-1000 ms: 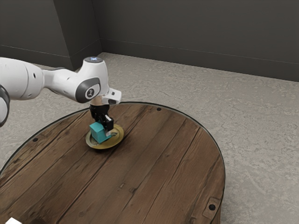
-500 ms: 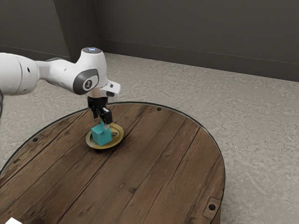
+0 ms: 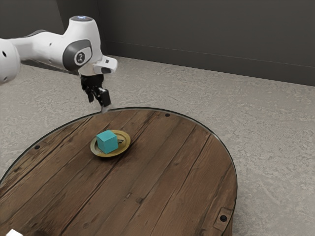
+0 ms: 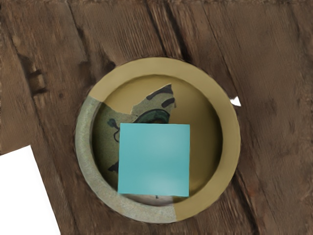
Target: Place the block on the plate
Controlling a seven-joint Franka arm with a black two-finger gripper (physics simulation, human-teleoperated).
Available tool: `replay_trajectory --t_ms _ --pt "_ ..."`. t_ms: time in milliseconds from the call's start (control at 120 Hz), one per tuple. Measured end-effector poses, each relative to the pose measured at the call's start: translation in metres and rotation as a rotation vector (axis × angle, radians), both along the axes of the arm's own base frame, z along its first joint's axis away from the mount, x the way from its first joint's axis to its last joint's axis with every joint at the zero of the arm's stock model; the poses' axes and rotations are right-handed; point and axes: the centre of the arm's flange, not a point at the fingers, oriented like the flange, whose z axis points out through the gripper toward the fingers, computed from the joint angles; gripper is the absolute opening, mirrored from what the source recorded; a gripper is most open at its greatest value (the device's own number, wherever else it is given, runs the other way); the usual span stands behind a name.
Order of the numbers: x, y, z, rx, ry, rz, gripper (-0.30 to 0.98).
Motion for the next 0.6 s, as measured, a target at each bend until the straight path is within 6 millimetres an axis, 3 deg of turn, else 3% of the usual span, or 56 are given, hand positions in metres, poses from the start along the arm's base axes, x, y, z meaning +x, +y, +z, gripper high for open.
replay_trajectory --t_ms 200,367,508,600 --pt "-0.018 0.012 0.052 -0.009 -0.034 0.055 0.69" --pt "-0.02 0.017 0.102 0.005 -0.064 0.113 0.69" --pt "-0.042 0.038 0.145 0.015 -0.063 0.222 0.69" --pt "-0.053 0.033 0.164 0.014 -0.056 0.248 0.69"
